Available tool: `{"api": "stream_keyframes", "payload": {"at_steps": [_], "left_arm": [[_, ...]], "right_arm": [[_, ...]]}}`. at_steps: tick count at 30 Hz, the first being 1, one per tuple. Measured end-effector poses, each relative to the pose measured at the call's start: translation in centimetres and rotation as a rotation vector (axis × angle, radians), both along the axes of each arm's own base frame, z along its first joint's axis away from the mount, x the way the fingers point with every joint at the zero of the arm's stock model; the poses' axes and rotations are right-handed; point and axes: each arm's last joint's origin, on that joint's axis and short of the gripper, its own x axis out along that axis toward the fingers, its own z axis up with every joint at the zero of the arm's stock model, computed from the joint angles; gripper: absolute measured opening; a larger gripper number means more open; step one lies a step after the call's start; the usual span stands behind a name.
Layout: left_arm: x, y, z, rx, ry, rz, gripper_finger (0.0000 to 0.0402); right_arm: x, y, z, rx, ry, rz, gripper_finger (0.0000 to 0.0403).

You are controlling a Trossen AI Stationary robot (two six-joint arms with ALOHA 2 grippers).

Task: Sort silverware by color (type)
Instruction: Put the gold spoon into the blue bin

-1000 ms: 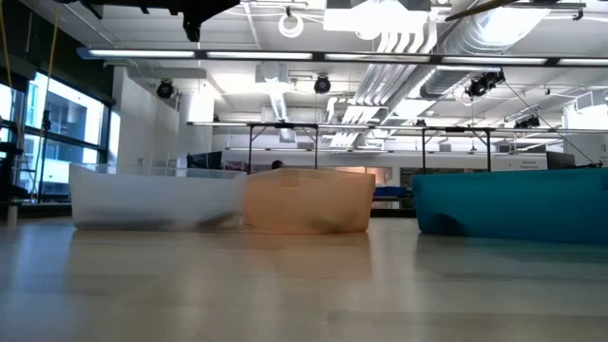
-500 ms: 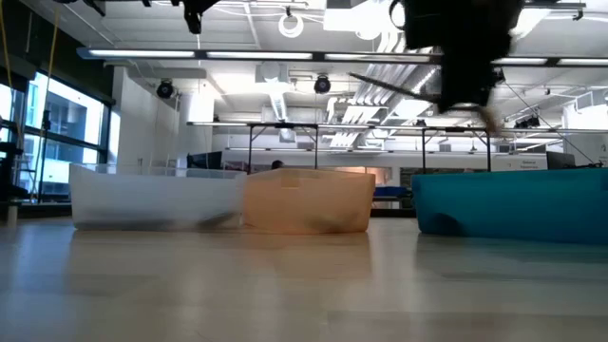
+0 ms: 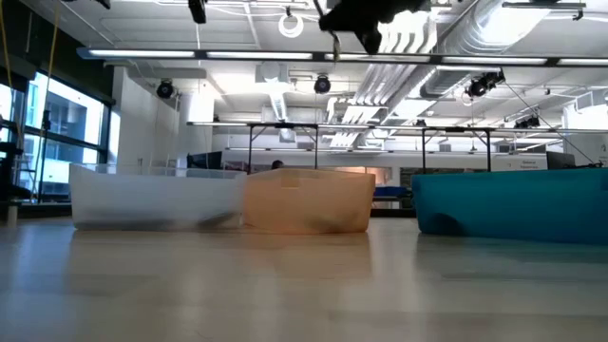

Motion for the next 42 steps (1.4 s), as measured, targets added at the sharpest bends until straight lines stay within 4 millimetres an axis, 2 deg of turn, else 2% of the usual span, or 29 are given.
{"api": "stream_keyframes", "payload": {"at_steps": [5,9,12,16,20,24,31,34,38,42], "left_arm": [[1.3,-0.6,0.2,0.069,0.035,0.031,0.0129],[2.5,-0.7,0.5,0.107,0.058,0.022,0.0129],[3.1,-0.5,0.6,0.11,0.095,0.023,0.0129],[3.6,-0.3,0.1,0.098,0.155,0.022,0.0129],[3.7,-0.3,0.1,0.099,0.148,0.023,0.0129],[4.1,-0.4,0.2,0.077,0.115,-0.023,0.0129],[3.6,-0.9,0.7,0.085,0.096,-0.071,0.0123],[3.2,-0.8,0.6,0.089,0.125,-0.008,0.0093],[2.9,-0.7,0.0,0.073,0.198,0.049,0.002],[2.9,-0.6,-0.4,0.055,0.216,0.048,0.001]], "right_arm": [[0.0,-1.0,3.2,-0.044,-0.098,0.032,0.0],[-0.5,-1.2,4.4,-0.04,-0.131,0.044,0.0],[-1.8,-1.1,4.4,-0.041,-0.128,0.022,0.0],[-4.9,-0.8,3.3,-0.011,-0.112,-0.061,0.0],[-7.0,-0.1,3.4,-0.004,-0.233,-0.066,0.0],[-6.7,0.3,3.6,-0.02,-0.316,-0.04,0.0],[-4.4,0.1,3.3,-0.016,-0.335,-0.014,0.0],[-4.0,0.1,3.0,-0.013,-0.323,-0.01,0.0],[-3.9,0.1,2.9,-0.011,-0.317,-0.008,0.0],[-3.9,0.1,2.9,-0.025,-0.317,-0.002,0.0]]}}
